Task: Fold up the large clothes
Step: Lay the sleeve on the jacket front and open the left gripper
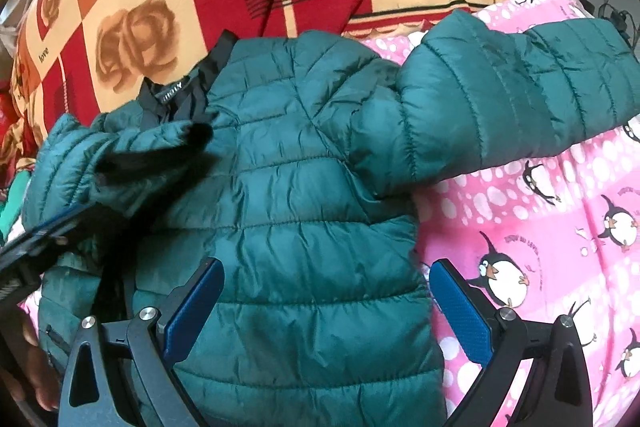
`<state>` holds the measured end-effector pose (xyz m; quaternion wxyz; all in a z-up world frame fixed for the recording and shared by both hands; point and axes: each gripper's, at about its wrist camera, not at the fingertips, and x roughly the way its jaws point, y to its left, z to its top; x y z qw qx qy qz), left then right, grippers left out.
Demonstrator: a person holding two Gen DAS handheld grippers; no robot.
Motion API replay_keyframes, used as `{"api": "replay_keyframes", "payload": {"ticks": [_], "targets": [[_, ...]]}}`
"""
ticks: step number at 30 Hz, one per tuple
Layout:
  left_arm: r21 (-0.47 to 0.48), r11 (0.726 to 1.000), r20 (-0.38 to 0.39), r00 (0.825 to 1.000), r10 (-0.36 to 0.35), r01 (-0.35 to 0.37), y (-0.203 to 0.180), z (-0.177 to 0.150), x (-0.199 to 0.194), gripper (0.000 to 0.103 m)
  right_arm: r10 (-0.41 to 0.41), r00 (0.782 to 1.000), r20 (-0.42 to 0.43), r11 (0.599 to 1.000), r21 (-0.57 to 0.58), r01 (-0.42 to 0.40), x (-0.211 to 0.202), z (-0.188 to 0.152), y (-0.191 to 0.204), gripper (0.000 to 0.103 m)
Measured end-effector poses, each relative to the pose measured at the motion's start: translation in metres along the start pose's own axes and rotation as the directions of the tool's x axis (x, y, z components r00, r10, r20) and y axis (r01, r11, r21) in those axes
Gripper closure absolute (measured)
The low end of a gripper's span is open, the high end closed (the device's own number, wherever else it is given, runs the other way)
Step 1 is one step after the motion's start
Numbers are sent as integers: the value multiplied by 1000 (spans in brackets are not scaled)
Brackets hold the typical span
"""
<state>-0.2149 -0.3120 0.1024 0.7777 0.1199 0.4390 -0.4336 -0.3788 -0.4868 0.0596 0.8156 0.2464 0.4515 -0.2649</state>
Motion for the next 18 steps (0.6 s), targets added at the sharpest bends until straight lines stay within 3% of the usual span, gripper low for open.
{"api": "replay_keyframes", "payload": {"ticks": [4,9,18], "targets": [[-30,999,47,998,36,-35,30,6,-34,34,26,999,36,1000,7,-27,-12,6,5,0],[-104,987,92,987,134,-125,85,2,-67,34,100,994,39,995,11,-101,-11,11,18,0],[-203,948,71,962,263,-244,158,-21,-82,34,190,982,8,981,47,-190,9,21,38,0]]}}
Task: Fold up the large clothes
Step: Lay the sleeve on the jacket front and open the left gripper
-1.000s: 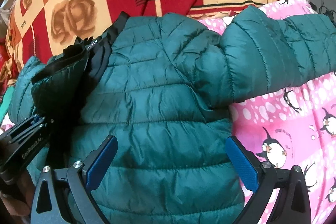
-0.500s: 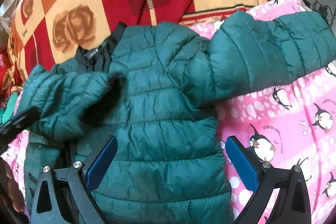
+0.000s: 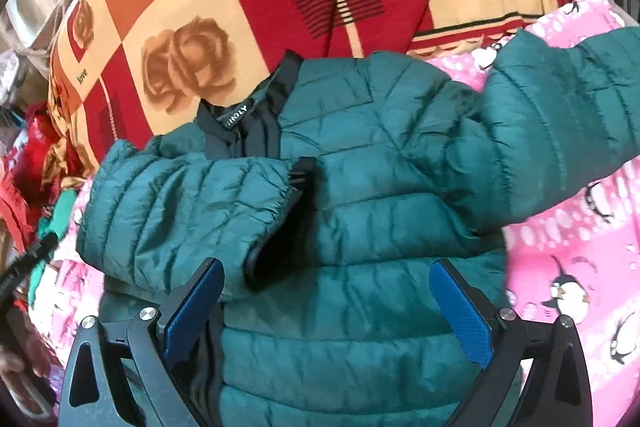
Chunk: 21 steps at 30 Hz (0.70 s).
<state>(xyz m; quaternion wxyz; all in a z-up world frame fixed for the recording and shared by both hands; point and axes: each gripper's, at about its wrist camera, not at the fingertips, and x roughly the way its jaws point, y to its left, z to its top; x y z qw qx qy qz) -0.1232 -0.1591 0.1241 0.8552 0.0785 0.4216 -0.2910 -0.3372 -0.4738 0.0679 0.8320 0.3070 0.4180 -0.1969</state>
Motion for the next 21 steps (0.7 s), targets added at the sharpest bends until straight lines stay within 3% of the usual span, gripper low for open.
{"api": "replay_keyframes", "payload": {"ticks": [5,12,13,14,16,19,21], "targets": [[-49,999,-17,1000,22,-23,22,-8,11,34,-4,1000,-8,1000,15,4,10,5,1,0],[-57,998,-52,998,21,-24,26,-14,24,34,62,997,-55,998,6,-62,47,6,21,2],[-58,998,-52,998,18,-21,26,-14,24,34,70,996,-56,998,-1,-70,52,5,24,17],[-57,998,-49,999,15,-18,26,-14,23,34,79,995,-63,997,-15,-80,60,3,27,42],[-55,998,-43,999,16,-18,25,-13,21,34,99,994,-46,994,-32,-100,64,0,31,65],[-54,998,-38,999,19,-21,24,-8,20,34,80,997,13,992,-103,-78,50,2,38,82],[-56,998,-30,999,21,-23,22,-3,19,34,52,995,81,987,-153,-39,33,8,39,84]]}}
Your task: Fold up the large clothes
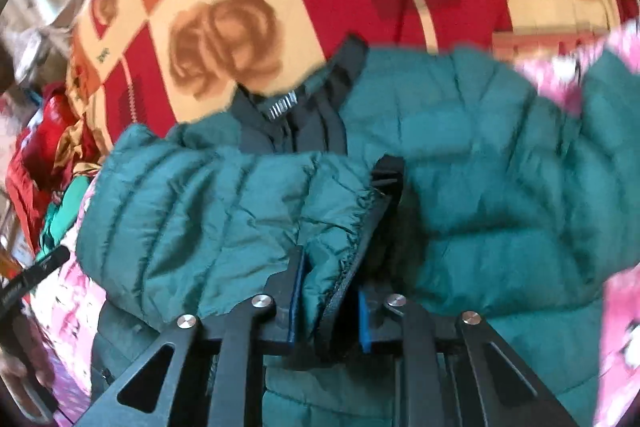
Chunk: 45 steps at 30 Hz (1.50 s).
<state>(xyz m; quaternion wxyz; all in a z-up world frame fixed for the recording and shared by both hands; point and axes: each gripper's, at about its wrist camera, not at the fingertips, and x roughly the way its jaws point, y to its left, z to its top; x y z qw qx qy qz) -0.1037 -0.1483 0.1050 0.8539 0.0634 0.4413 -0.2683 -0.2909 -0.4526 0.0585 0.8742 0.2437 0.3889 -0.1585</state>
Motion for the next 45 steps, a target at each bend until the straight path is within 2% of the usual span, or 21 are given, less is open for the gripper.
{"api": "replay_keyframes", "payload": {"ticks": [3,5,8,10,15,16,17,18,21,25,28,31,36,41,45], "targets": [[-6,1000,17,1000,-11,11,-6,7,-1,34,-84,993,87,995,-42,88,-19,15,-7,84],[-13,1000,20,999,-26,26,-12,10,1,34,-134,984,114,989,-47,141,-24,23,-18,85],[-13,999,2,999,-39,39,-23,9,8,34,-197,973,120,978,-43,204,-19,29,-39,85],[3,999,-16,999,-39,39,-31,7,13,34,-238,967,92,970,-29,241,-3,29,-54,86],[27,999,-38,998,-44,45,-47,0,22,34,-222,975,-21,975,29,222,33,22,-79,85],[32,999,-36,998,-42,44,-49,0,23,34,-221,975,-28,974,39,222,32,23,-81,81],[34,998,-34,998,-43,44,-49,0,23,34,-226,974,-30,973,47,227,29,23,-82,69],[34,998,-33,998,-44,46,-50,1,24,34,-235,972,-20,970,53,236,21,26,-82,63],[25,998,-21,999,-50,51,-52,7,27,34,-251,968,22,967,45,250,-1,30,-76,58],[16,998,12,998,-67,67,-60,16,32,34,-161,985,64,987,38,159,-26,38,-54,52],[1,997,21,997,-77,77,-69,20,44,34,-79,996,47,997,7,79,-21,36,-38,41],[5,998,-5,998,-62,62,-77,19,62,34,-60,998,-5,997,-44,59,3,31,-25,41],[39,999,-38,999,-9,10,-84,10,91,34,-131,990,-45,988,-84,126,42,23,-24,41],[75,997,-10,1000,20,-19,-91,5,98,25,-168,984,-59,984,-78,163,65,33,-35,41],[93,994,-2,999,54,-54,-97,3,101,22,-172,983,-64,982,-87,166,65,40,-35,41]]}}
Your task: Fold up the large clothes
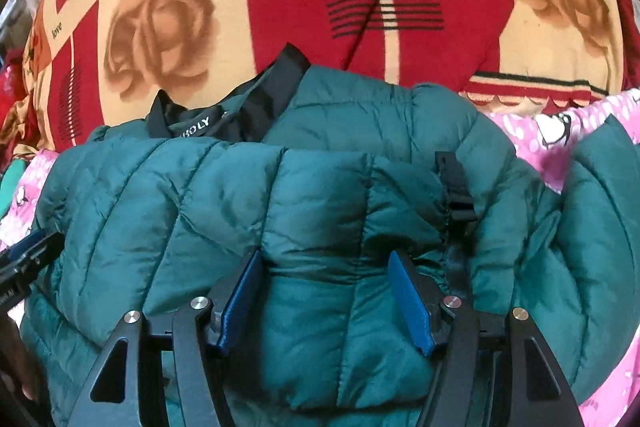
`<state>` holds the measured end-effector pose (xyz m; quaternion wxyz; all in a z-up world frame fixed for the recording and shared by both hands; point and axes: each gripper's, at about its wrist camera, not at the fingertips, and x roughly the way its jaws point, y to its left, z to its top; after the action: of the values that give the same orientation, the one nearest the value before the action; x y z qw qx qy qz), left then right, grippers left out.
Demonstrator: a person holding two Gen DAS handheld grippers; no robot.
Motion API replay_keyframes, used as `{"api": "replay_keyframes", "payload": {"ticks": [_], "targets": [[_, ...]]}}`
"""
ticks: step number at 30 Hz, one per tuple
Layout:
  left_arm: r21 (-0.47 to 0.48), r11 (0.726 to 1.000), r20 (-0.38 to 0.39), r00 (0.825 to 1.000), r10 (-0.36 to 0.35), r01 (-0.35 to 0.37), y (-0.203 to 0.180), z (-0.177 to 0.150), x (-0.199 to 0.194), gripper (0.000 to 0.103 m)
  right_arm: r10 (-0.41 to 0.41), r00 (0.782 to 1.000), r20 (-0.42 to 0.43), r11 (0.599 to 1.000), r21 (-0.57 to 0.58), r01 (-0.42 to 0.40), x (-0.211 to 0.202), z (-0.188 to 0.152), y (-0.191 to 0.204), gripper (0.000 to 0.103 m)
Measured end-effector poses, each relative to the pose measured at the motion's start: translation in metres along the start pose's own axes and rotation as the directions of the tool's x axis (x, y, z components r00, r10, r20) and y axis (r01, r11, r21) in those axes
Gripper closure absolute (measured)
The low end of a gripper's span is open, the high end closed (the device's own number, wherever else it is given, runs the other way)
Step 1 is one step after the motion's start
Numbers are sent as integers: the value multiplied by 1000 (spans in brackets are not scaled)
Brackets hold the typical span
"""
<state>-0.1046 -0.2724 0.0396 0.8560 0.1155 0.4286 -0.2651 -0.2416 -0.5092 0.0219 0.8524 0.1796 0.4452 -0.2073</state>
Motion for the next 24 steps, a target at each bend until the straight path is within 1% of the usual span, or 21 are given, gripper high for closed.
{"api": "replay_keyframes", "payload": {"ticks": [4,7,12,14,16,20,24], "targets": [[3,1000,4,1000,5,-5,-1,1,2,21,35,999,38,999,8,-35,-30,-6,-2,41],[-2,1000,6,1000,1,-1,-1,1,2,21,13,999,33,1000,-12,-12,-40,-15,-3,41],[-2,1000,10,1000,-1,1,-1,1,2,21,-18,1000,8,1000,-10,19,-25,-23,-3,40],[-3,1000,11,1000,-2,2,0,1,2,21,-37,999,-3,999,-21,37,-16,-23,-1,34],[-4,1000,15,1000,-2,3,0,1,2,21,-46,999,-11,999,-22,46,-10,-22,1,33],[-9,1000,22,1000,5,-5,1,0,0,21,-35,999,-13,999,-14,35,-20,-20,-2,32],[-17,1000,32,999,25,-25,2,-2,-9,21,-17,1000,23,1000,3,17,-40,-22,-4,32]]}}
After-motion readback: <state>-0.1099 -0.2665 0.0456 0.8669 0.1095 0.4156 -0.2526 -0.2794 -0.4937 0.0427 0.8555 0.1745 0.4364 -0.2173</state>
